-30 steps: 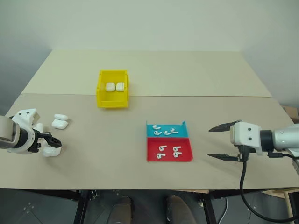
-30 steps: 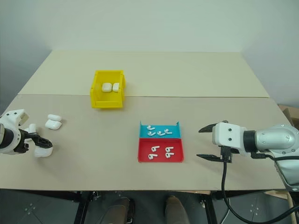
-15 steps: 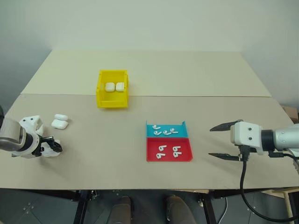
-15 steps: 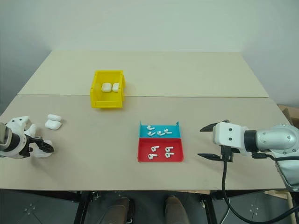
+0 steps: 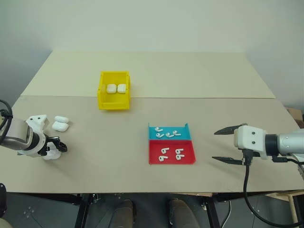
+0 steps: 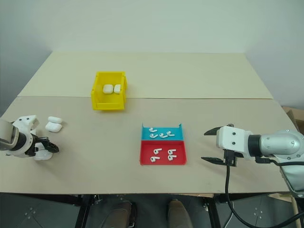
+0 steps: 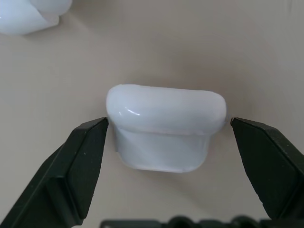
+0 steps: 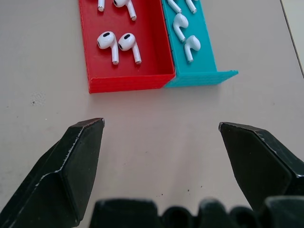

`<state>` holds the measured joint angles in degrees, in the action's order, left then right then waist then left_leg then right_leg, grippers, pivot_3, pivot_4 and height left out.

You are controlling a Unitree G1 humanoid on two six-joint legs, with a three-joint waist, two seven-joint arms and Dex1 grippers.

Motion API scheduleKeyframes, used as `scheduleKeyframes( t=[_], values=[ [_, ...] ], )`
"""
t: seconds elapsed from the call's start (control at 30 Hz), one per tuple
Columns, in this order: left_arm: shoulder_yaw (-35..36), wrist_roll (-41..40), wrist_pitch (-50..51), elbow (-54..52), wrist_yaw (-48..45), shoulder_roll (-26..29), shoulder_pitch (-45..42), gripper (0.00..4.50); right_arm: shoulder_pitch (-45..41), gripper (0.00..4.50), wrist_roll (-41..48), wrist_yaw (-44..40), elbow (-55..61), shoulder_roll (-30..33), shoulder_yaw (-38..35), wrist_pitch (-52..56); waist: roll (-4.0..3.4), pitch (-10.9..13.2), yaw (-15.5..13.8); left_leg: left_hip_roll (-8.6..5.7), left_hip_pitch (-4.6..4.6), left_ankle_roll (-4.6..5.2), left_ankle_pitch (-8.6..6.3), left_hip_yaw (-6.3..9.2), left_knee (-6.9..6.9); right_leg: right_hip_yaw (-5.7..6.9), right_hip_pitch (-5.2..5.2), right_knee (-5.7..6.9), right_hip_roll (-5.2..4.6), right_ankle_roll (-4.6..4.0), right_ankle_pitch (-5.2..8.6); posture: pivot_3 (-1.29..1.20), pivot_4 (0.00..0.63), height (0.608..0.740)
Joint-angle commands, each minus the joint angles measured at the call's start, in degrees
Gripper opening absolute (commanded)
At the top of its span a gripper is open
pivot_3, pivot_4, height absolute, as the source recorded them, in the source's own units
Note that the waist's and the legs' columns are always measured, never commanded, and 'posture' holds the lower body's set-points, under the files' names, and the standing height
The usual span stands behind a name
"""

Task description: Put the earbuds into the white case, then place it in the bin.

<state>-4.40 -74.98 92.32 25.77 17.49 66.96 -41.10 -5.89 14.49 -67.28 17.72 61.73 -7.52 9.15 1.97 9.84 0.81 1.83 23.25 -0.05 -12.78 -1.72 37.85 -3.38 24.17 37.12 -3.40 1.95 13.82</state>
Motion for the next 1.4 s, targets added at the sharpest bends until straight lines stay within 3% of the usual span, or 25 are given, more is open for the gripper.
scheduleKeyframes(
  t=[0.03, 0.63, 0.73, 0.83, 0.97, 1.13, 1.27, 1.4],
  values=[
    [-1.2, 0.2, 0.2, -0.6, -1.5, 1.3, -1.0, 4.50, 0.1, 4.48, -0.3, 0.8, 1.5, 0.5, -1.9, -0.2, 0.00, 0.0, 0.0, 0.00, 0.00, 0.00, 0.00, 0.00, 0.00, 0.00, 0.00, 0.00, 0.00, 0.00, 0.00, 0.00, 0.150, 0.740],
    [-2.6, 4.1, 0.2, -3.0, -5.0, 1.9, 1.0, 4.50, 0.6, 4.48, -1.9, 1.6, 1.4, -0.1, -1.0, -0.8, 0.01, 0.0, 0.0, 0.00, -0.02, 0.00, 0.00, -0.01, 0.00, -0.01, -0.01, 0.01, 0.00, 0.00, 0.00, 0.00, 0.150, 0.740],
    [-3.1, 4.2, 0.2, -3.2, -6.0, 2.3, 1.1, 3.89, 0.8, 4.50, -1.9, 1.8, 1.8, 0.1, -1.2, -0.2, 0.01, 0.0, 0.0, 0.00, -0.03, 0.00, 0.00, -0.01, 0.00, -0.01, -0.01, 0.01, 0.00, 0.00, 0.00, 0.00, 0.150, 0.740],
    [-3.1, 5.3, 0.2, -4.2, -6.4, 2.7, 2.0, 2.94, 1.2, 4.50, -1.9, 1.9, 1.9, 0.1, -1.4, -0.3, 0.01, 0.0, 0.1, 0.00, -0.03, 0.00, 0.00, -0.01, 0.00, -0.02, -0.01, 0.02, 0.01, 0.00, 0.00, 0.00, 0.150, 0.740],
    [-2.1, 6.4, 0.2, -4.7, -7.2, 2.6, 2.0, 2.78, 1.2, 4.50, -2.1, 2.3, 1.8, -0.1, -1.2, -0.5, 0.01, 0.0, 0.2, 0.00, -0.05, 0.00, 0.00, -0.01, 0.00, -0.04, -0.01, 0.04, 0.02, 0.00, 0.00, 0.00, 0.150, 0.740],
    [1.8, 7.8, 0.2, -14.7, -8.4, 2.3, 0.9, 2.78, -0.1, 4.50, -2.5, 2.5, 0.6, 0.2, -0.9, -1.1, 0.04, 0.0, 0.0, 0.01, -0.01, 0.00, 0.00, -0.01, 0.00, -0.04, 0.01, 0.04, 0.03, 0.00, 0.00, 0.00, 0.150, 0.740],
    [5.9, 8.9, -1.5, -30.6, -16.5, 3.8, 0.2, 2.78, -3.6, 4.50, -1.6, 1.1, -0.6, 1.5, -1.5, -0.7, 0.09, 0.0, -0.2, -0.02, 0.05, 0.00, 0.01, -0.01, 0.03, -0.04, 0.00, -0.01, 0.01, 0.03, -0.02, 0.00, 0.150, 0.740],
    [12.1, 18.4, -24.7, -52.1, -29.3, 2.0, 12.8, 2.78, -10.3, 4.50, 0.5, -2.1, -0.9, 3.8, -0.8, 1.7, -0.14, -0.1, 0.0, -0.01, 0.05, -0.03, 0.00, -0.11, 0.00, -0.14, 0.02, -0.10, -0.06, 0.04, -0.02, 0.00, 0.150, 0.740]
  ],
)
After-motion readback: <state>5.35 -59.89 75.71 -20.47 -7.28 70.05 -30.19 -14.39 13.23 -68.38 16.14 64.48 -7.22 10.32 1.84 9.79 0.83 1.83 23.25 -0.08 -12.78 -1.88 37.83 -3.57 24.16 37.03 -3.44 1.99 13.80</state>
